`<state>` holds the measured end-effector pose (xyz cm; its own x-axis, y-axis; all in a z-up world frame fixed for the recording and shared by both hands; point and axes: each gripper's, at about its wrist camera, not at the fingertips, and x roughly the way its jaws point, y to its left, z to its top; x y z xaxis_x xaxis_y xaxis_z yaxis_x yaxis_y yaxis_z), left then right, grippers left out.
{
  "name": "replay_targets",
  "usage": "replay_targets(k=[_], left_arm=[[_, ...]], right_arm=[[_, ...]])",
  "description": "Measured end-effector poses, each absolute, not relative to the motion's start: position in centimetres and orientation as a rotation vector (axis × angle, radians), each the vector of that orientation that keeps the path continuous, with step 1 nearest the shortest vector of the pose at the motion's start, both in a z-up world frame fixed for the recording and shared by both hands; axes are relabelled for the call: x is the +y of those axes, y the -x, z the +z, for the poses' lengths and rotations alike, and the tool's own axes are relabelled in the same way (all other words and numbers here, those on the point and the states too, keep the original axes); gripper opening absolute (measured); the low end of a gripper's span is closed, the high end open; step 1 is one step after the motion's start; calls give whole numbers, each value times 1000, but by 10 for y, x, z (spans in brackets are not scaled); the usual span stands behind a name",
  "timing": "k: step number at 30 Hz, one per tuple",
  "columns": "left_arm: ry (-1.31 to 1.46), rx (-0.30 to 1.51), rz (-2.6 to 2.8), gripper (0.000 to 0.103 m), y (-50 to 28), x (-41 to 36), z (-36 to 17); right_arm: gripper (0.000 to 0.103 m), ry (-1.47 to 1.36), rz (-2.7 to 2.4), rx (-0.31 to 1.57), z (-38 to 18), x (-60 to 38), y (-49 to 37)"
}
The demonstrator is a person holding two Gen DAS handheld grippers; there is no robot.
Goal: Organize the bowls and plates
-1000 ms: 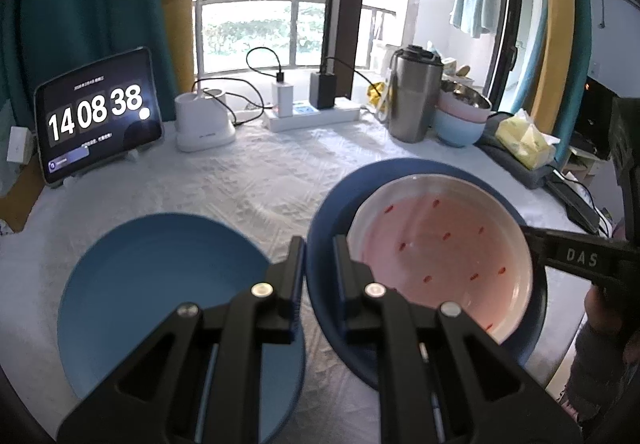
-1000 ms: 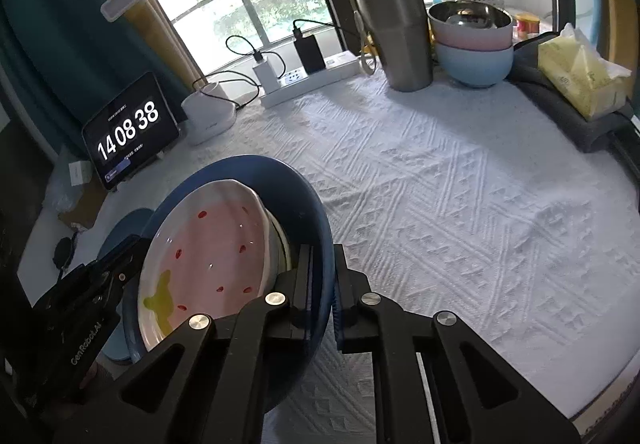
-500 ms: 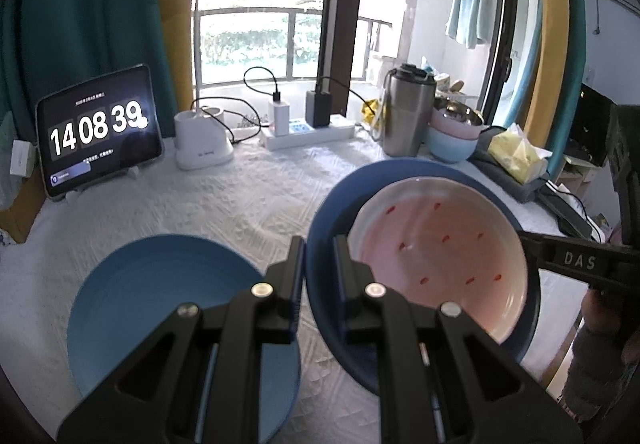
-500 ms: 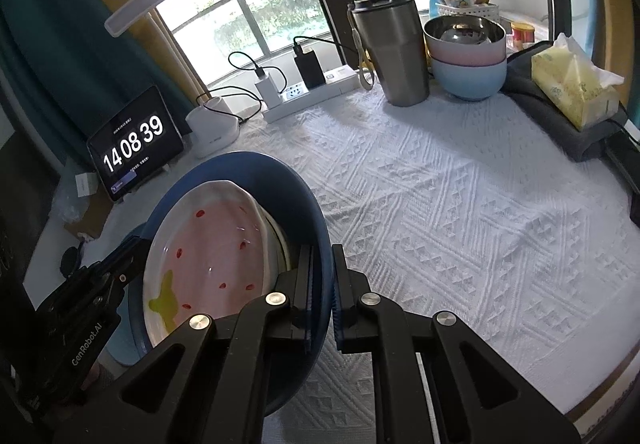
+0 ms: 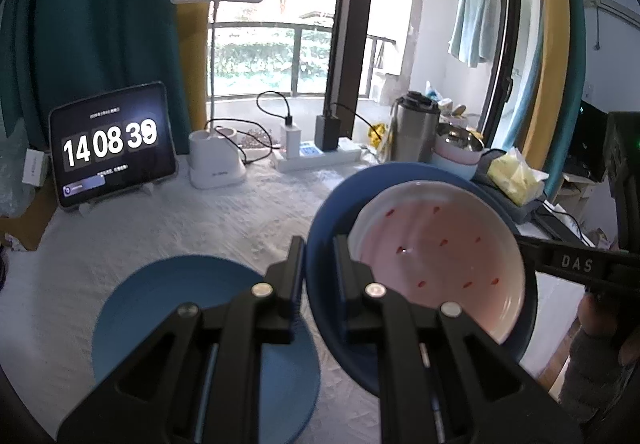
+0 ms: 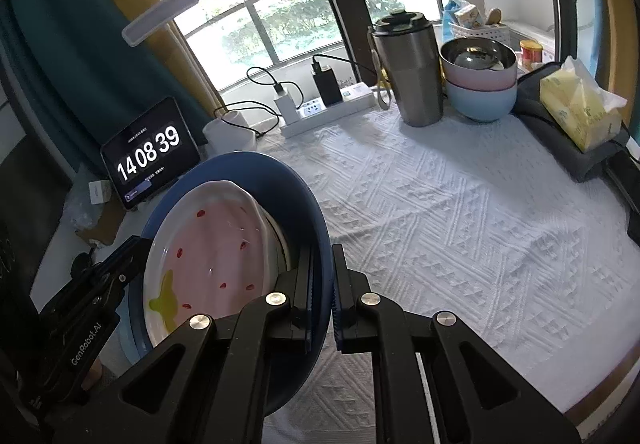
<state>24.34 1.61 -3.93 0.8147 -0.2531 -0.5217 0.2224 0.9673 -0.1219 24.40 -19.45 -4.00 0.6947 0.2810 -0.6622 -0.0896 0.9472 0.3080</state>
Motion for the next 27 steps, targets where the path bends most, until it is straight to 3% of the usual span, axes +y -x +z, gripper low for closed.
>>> replay_targets(k=[27], left_arm=[[144, 538, -167, 12, -230, 110, -37]], right_arm=[[11, -164, 289, 783, -24, -99, -254]])
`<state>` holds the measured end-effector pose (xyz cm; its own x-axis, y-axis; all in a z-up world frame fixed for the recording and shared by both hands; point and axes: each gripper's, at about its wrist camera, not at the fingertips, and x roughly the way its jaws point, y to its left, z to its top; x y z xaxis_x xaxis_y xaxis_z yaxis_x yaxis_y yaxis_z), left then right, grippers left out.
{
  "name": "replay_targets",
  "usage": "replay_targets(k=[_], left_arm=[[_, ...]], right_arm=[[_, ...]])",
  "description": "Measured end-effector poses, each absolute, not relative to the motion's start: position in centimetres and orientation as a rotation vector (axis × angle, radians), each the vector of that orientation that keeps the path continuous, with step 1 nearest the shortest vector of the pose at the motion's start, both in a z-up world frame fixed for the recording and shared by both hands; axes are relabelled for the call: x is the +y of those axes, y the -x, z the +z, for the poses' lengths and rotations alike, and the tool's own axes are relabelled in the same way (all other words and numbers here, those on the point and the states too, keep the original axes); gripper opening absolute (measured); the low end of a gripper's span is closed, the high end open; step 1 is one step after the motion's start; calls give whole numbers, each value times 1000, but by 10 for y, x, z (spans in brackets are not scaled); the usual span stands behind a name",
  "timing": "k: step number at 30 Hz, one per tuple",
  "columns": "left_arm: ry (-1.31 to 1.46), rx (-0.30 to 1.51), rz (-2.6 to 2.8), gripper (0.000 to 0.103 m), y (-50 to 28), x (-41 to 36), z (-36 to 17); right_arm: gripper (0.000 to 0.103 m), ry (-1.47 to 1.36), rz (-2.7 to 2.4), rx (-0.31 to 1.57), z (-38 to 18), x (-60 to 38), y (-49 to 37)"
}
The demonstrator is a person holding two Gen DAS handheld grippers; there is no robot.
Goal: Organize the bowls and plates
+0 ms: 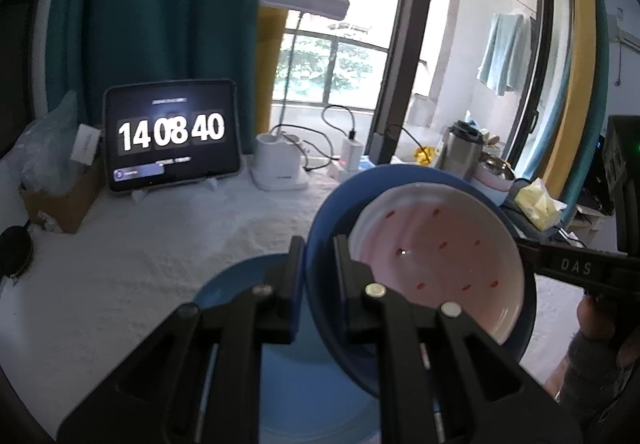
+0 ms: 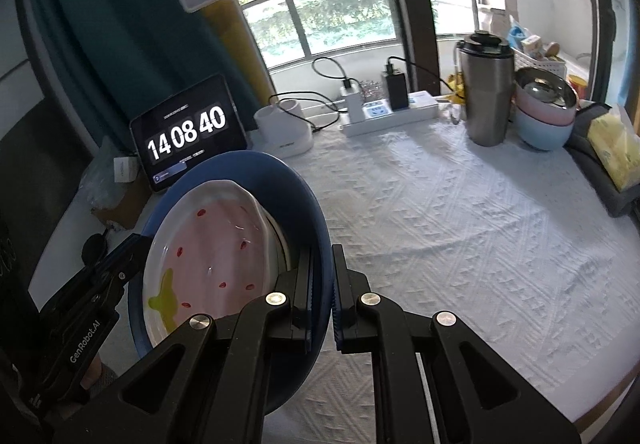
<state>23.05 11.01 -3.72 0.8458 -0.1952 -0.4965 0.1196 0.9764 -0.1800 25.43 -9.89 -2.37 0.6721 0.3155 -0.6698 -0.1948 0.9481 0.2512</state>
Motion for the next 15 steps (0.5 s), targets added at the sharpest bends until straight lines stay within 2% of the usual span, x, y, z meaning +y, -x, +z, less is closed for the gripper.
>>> replay_targets(k=[15], left_arm=[[171, 574, -102, 12, -224, 160, -53]], right_arm=[[11, -125, 346, 821, -38, -44, -261]])
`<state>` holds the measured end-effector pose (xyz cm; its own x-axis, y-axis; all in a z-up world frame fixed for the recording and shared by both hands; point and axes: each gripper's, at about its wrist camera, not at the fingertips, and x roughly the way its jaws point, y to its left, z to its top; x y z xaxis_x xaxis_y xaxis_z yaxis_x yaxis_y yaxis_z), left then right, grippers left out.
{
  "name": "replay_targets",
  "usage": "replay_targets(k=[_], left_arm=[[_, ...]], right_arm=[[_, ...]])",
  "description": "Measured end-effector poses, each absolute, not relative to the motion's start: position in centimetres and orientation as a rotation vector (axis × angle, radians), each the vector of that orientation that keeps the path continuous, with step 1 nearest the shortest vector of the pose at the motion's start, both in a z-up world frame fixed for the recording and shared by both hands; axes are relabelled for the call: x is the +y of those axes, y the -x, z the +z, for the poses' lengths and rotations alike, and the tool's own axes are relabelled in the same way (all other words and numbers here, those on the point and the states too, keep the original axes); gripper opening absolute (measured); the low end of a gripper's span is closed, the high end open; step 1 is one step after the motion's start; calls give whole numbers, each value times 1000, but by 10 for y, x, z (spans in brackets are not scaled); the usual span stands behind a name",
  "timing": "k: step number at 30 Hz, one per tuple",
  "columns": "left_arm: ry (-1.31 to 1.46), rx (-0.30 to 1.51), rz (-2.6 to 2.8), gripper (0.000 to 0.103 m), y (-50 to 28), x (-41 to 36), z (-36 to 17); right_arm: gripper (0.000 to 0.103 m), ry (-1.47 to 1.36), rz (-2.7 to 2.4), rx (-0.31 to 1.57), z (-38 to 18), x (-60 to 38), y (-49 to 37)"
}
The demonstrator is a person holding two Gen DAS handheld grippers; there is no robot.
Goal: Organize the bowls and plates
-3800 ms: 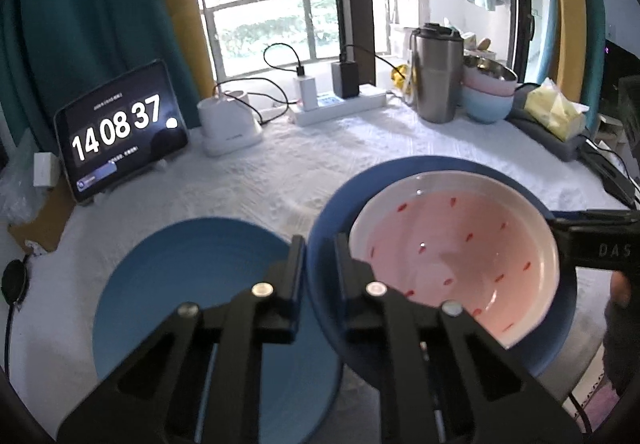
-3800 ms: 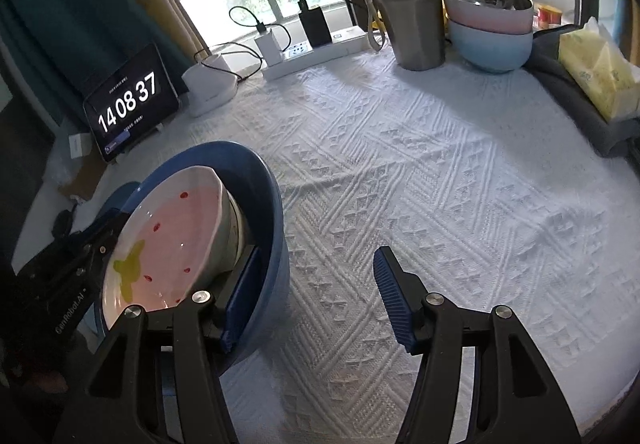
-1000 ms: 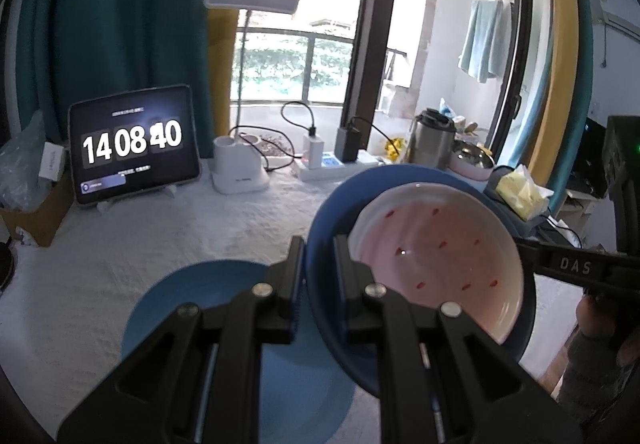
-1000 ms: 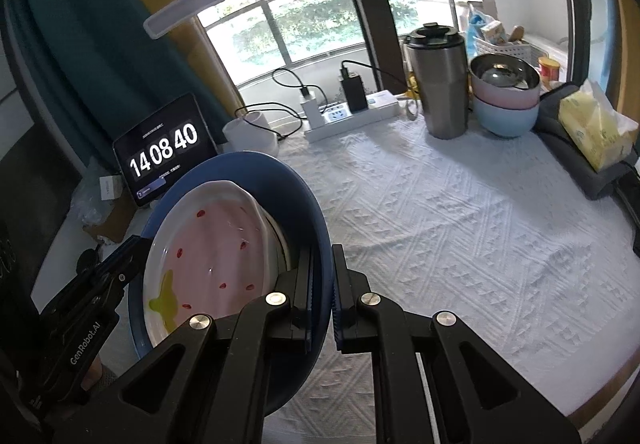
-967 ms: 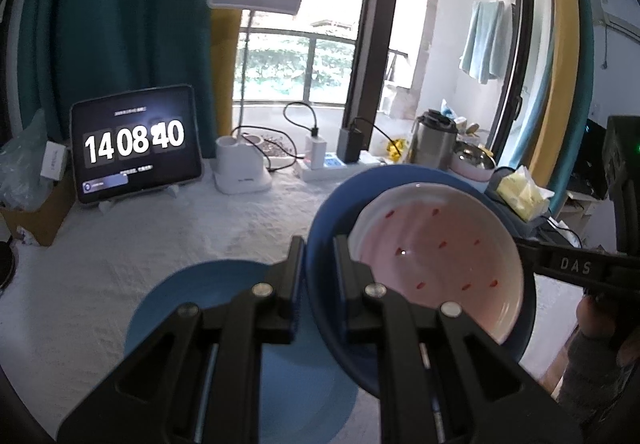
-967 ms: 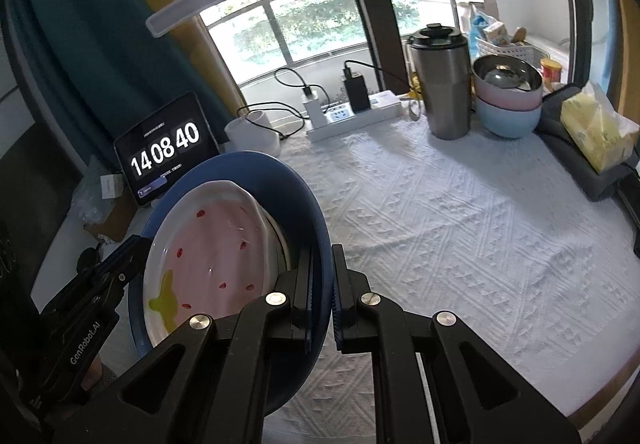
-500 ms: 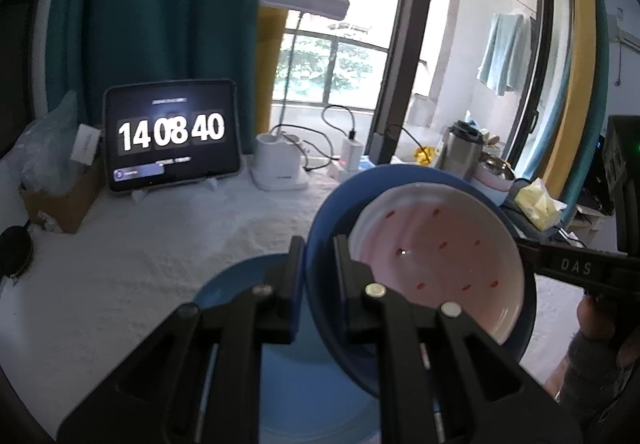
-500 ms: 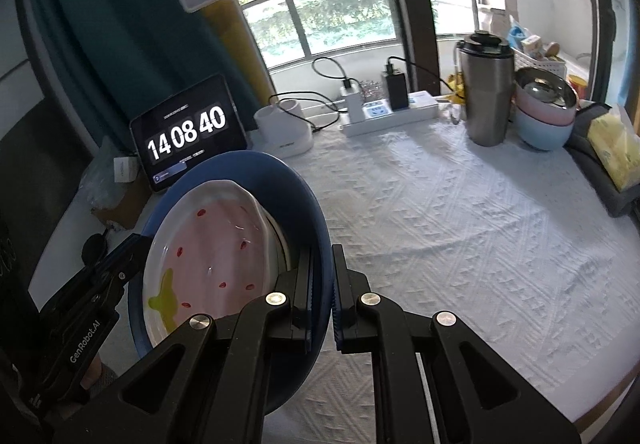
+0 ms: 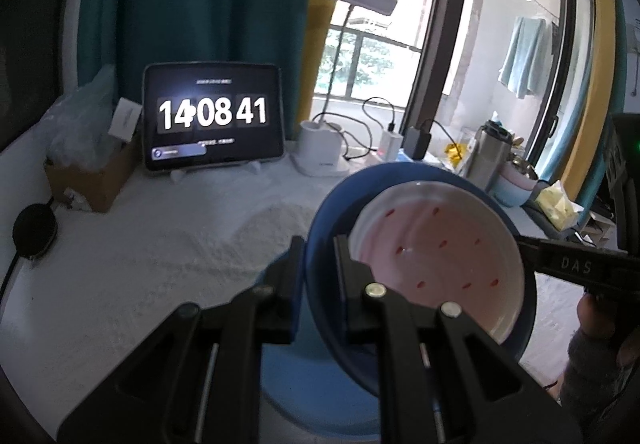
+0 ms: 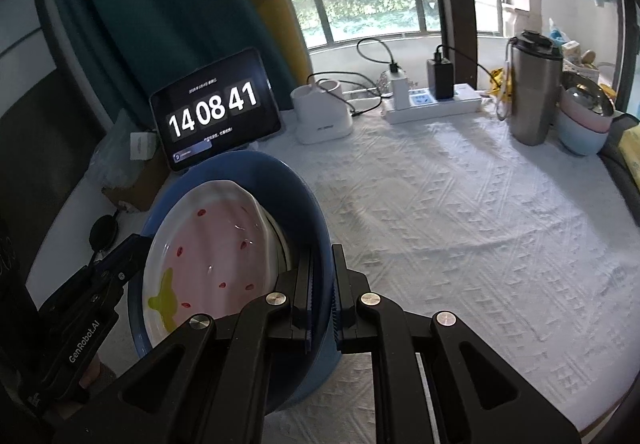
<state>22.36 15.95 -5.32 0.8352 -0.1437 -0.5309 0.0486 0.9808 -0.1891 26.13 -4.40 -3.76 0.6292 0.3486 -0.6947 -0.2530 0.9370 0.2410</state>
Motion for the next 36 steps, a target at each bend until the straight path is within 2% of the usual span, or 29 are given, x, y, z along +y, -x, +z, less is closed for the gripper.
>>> replay_targets(k=[14, 36], left_arm=[[181, 621, -65, 12, -226, 182, -72], [126, 627, -52, 13, -232, 174, -72]], right_arm=[[11, -107, 364, 875, -58, -14, -268], [11, -107, 346, 915, -74, -17, -277]])
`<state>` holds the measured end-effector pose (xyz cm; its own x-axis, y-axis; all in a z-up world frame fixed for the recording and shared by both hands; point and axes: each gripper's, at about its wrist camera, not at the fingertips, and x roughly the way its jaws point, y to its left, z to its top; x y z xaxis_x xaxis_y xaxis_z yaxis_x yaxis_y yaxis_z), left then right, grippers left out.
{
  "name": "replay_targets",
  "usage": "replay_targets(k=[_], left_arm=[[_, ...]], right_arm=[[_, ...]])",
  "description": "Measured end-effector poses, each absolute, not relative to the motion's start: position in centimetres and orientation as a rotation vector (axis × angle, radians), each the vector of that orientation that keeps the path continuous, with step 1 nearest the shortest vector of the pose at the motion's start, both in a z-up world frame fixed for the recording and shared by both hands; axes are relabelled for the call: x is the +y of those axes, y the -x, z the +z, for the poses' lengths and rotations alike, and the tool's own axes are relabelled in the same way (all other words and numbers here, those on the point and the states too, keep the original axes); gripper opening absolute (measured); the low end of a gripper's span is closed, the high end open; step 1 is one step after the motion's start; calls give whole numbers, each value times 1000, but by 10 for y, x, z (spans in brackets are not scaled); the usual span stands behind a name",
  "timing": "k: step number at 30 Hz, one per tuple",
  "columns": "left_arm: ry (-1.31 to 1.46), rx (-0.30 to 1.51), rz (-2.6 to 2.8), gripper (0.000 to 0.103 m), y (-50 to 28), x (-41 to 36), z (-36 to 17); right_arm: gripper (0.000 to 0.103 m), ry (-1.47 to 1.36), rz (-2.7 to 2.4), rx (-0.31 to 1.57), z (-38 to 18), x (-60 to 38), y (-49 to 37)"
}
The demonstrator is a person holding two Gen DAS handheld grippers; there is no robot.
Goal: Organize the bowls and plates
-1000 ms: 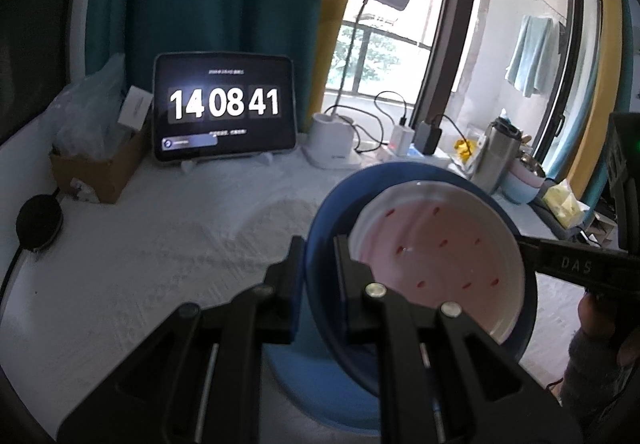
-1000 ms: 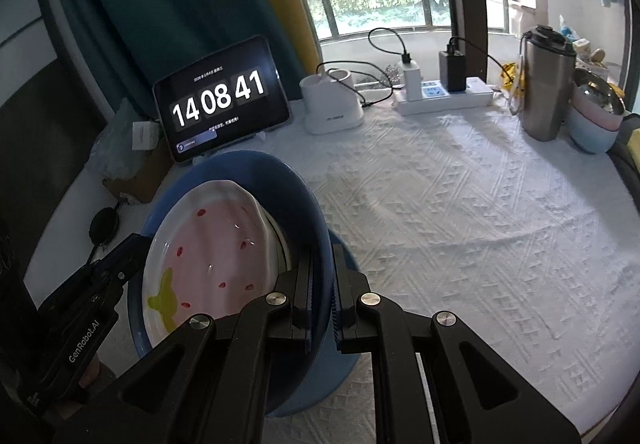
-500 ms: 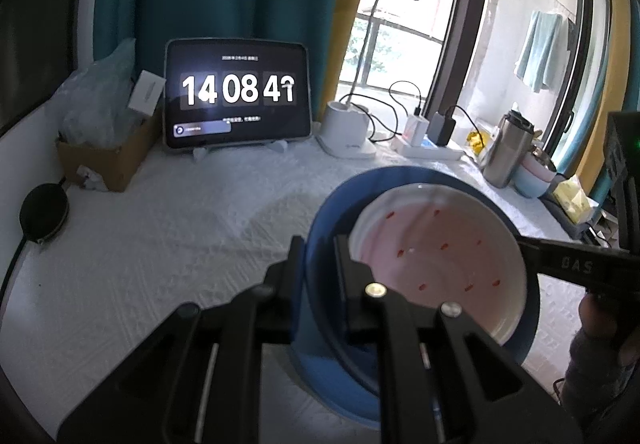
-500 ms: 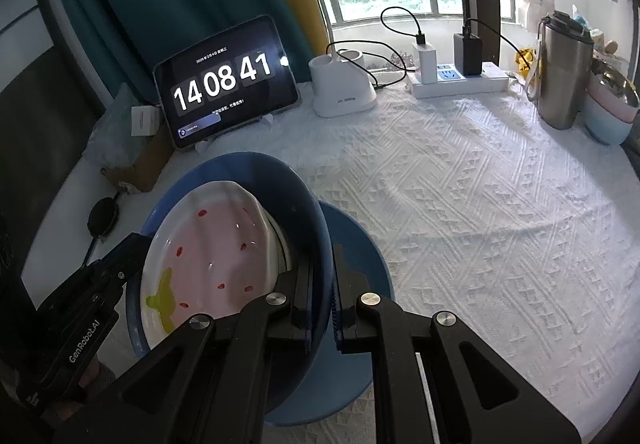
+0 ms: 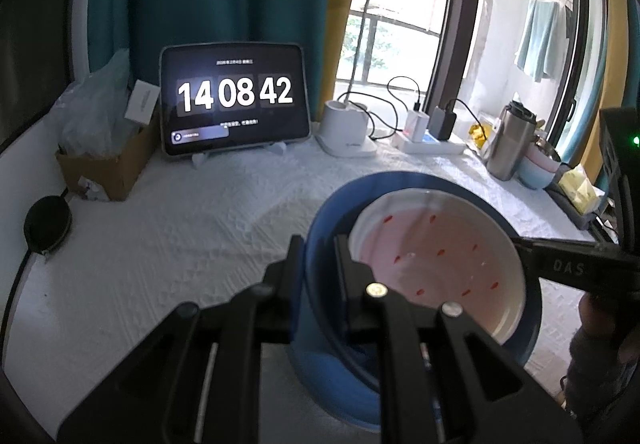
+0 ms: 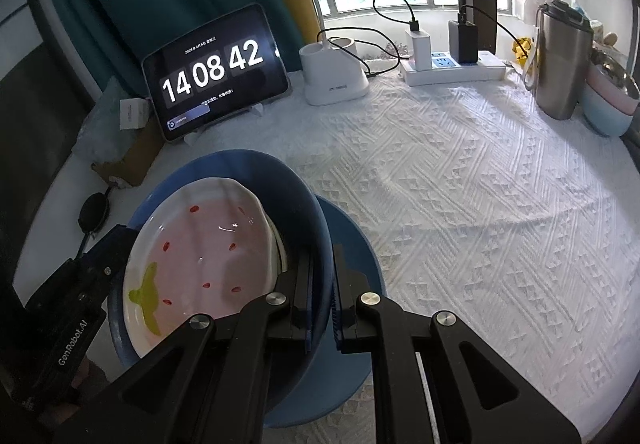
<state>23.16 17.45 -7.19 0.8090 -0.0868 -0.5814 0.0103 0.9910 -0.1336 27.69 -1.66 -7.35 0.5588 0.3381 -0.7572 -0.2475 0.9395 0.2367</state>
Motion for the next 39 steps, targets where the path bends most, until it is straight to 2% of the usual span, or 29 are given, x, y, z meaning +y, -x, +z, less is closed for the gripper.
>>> replay_targets(k=[14, 16, 23, 29, 31, 35, 39], left_arm=[[93, 610, -49, 14, -235, 170, -72], [84, 605, -41, 17, -234, 169, -72], [42, 613, 16, 19, -232, 162, -70], [42, 643, 63, 31, -227, 162, -68], [62, 640, 91, 44, -224, 165, -66], [89, 637, 103, 49, -217, 168, -64], [85, 632, 130, 60, -209, 167, -63]], right_arm=[[11, -102, 333, 921, -76, -19, -281], [11, -102, 333, 919, -76, -20, -281], [13, -102, 309, 914, -76, -22, -277], [24, -102, 282, 929, -77, -26, -270], [27, -98, 271, 931, -77, -27, -267], [34, -93, 252, 931, -78, -30, -261], [39, -92, 239, 930, -78, -34, -255]])
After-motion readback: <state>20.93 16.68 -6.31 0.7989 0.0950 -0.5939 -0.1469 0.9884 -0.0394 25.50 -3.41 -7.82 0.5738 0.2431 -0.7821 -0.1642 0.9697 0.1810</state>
